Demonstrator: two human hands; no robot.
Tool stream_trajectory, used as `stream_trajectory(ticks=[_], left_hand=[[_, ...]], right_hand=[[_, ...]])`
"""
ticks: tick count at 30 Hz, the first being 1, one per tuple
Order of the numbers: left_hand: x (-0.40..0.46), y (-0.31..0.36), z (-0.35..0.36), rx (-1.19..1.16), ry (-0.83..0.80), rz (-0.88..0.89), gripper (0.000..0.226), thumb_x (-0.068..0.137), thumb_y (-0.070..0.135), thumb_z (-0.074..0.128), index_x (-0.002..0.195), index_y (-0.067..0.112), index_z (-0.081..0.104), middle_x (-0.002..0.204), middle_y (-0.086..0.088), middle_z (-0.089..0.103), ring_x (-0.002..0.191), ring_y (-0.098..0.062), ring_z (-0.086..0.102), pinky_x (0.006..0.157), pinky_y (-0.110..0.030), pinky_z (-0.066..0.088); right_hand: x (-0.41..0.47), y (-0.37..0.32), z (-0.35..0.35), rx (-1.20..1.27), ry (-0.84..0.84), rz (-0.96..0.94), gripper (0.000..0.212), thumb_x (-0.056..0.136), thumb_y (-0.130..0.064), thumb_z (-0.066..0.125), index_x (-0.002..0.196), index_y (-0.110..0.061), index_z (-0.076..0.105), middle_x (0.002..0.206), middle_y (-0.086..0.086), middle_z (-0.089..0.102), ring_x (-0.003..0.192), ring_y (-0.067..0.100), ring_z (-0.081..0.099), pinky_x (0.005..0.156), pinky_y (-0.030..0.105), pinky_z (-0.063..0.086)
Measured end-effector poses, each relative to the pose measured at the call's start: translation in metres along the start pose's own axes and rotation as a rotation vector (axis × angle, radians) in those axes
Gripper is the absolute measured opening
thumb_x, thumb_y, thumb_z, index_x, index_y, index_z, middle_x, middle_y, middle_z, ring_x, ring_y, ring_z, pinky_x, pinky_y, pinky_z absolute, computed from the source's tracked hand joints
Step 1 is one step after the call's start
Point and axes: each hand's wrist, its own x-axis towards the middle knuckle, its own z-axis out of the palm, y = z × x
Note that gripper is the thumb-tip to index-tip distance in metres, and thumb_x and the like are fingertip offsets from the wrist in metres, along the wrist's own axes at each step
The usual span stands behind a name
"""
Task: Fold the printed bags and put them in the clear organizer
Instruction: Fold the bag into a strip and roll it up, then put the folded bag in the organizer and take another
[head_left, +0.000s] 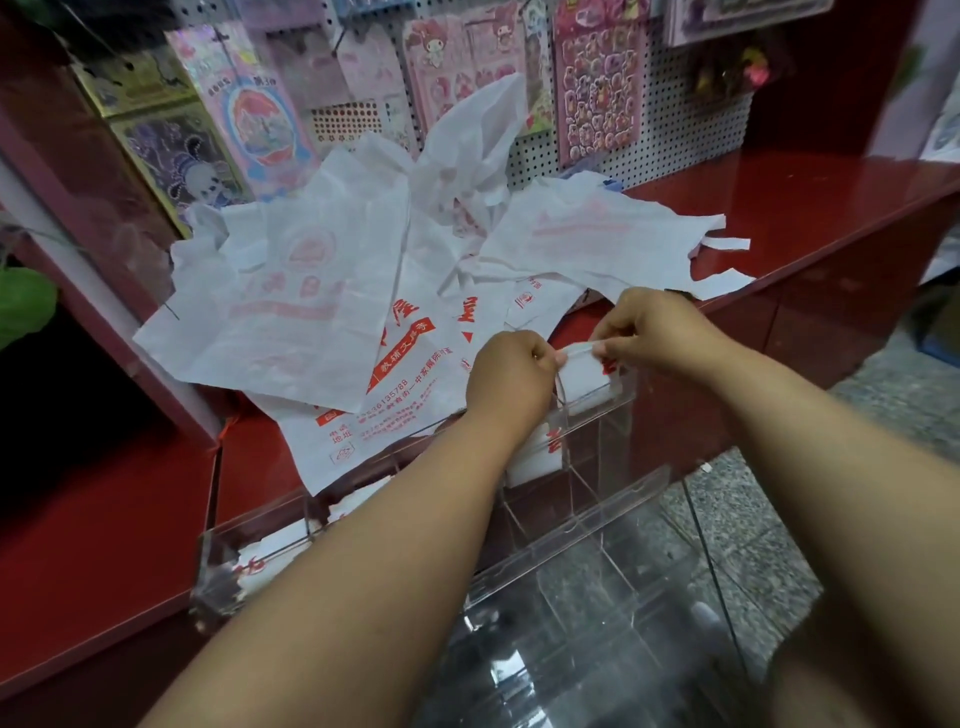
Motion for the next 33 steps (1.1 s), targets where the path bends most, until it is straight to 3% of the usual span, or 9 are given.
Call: stream_trajectory(ticks=[3, 8, 13, 15, 17, 20, 24, 30, 33], left_hand=[[-0.001, -0.007, 0.004, 0.048, -0.15, -0.063, 0.028, 0.093, 0.026, 0.064, 0.071, 0.009, 0.069, 0.088, -0.007, 0.074, 0.085, -0.025, 0.066, 0.079, -0.032, 0.052], [-0.014, -0.013, -0.018, -0.017, -0.044, -0.075, 0.043, 0.099, 0.026, 0.053, 0.063, 0.003, 0.057, 0.065, -0.009, 0.061, 0.063, -0.025, 0.055, 0.061, -0.03, 0.04], [-0.039, -0.038, -0.056, -0.248, 0.323, -0.263, 0.024, 0.098, 0.023, 0.051, 0.079, 0.012, 0.059, 0.086, -0.009, 0.056, 0.07, -0.018, 0.047, 0.07, -0.029, 0.039], [-0.043, -0.055, -0.077, -0.364, 0.593, -0.462, 0.01, 0.095, 0.025, 0.055, 0.103, 0.019, 0.059, 0.112, -0.006, 0.043, 0.077, -0.019, 0.051, 0.08, -0.029, 0.046], [-0.041, -0.073, -0.101, -0.458, 0.741, -0.597, 0.021, 0.093, 0.026, 0.057, 0.114, 0.024, 0.055, 0.123, -0.008, 0.034, 0.085, -0.025, 0.056, 0.088, -0.033, 0.048], [-0.03, -0.096, -0.134, -0.516, 0.715, -0.654, 0.034, 0.093, 0.034, 0.057, 0.127, 0.03, 0.056, 0.13, -0.005, 0.036, 0.099, -0.024, 0.049, 0.093, -0.026, 0.04], [-0.016, -0.109, -0.162, -0.828, 0.687, -0.604, 0.033, 0.097, 0.021, 0.054, 0.128, 0.009, 0.058, 0.128, -0.014, 0.061, 0.115, -0.032, 0.06, 0.072, -0.026, 0.045], [-0.042, -0.087, -0.174, -1.058, 0.78, -0.456, 0.023, 0.093, -0.004, 0.056, 0.111, 0.007, 0.065, 0.091, -0.004, 0.065, 0.072, -0.018, 0.064, 0.053, -0.019, 0.051], [-0.079, -0.082, -0.182, -1.093, 0.637, -0.438, 0.036, 0.094, -0.011, 0.045, 0.12, 0.008, 0.06, 0.1, -0.006, 0.064, 0.083, -0.017, 0.064, 0.067, -0.025, 0.057]], right_hand=[[0.001, 0.01, 0.013, -0.014, -0.19, 0.097, 0.007, 0.084, -0.016, 0.071, 0.082, -0.015, 0.078, 0.08, -0.002, 0.072, 0.073, 0.01, 0.064, 0.056, 0.017, 0.038], [0.007, 0.006, 0.02, -0.019, -0.151, 0.125, 0.021, 0.09, -0.022, 0.065, 0.08, -0.007, 0.075, 0.087, -0.01, 0.069, 0.075, 0.007, 0.059, 0.059, 0.018, 0.038], [0.005, -0.025, 0.036, -0.037, -0.064, 0.048, 0.035, 0.091, -0.026, 0.061, 0.061, -0.006, 0.059, 0.08, 0.009, 0.07, 0.055, 0.02, 0.053, 0.053, 0.029, 0.034], [0.002, -0.046, 0.041, -0.015, -0.08, 0.008, 0.021, 0.09, -0.025, 0.062, 0.075, -0.012, 0.069, 0.077, 0.005, 0.068, 0.069, 0.018, 0.059, 0.057, 0.027, 0.037], [-0.001, -0.064, 0.047, -0.006, -0.095, -0.022, 0.014, 0.09, -0.025, 0.063, 0.093, -0.016, 0.074, 0.088, -0.001, 0.069, 0.086, 0.018, 0.062, 0.069, 0.028, 0.043], [-0.006, -0.082, 0.055, -0.023, -0.079, -0.063, 0.017, 0.091, -0.027, 0.062, 0.1, -0.017, 0.073, 0.093, -0.001, 0.065, 0.088, 0.018, 0.059, 0.073, 0.029, 0.043], [-0.011, -0.094, 0.06, -0.029, -0.089, -0.102, 0.017, 0.092, -0.027, 0.061, 0.099, -0.018, 0.072, 0.088, -0.005, 0.058, 0.085, 0.016, 0.057, 0.069, 0.028, 0.039], [-0.017, -0.102, 0.056, 0.049, -0.042, -0.091, 0.015, 0.091, -0.026, 0.061, 0.098, -0.019, 0.072, 0.093, -0.001, 0.064, 0.088, 0.017, 0.059, 0.075, 0.031, 0.046], [-0.02, -0.107, 0.049, 0.145, 0.027, -0.086, 0.011, 0.091, -0.026, 0.062, 0.096, -0.022, 0.071, 0.088, -0.006, 0.065, 0.084, 0.013, 0.059, 0.068, 0.025, 0.042]])
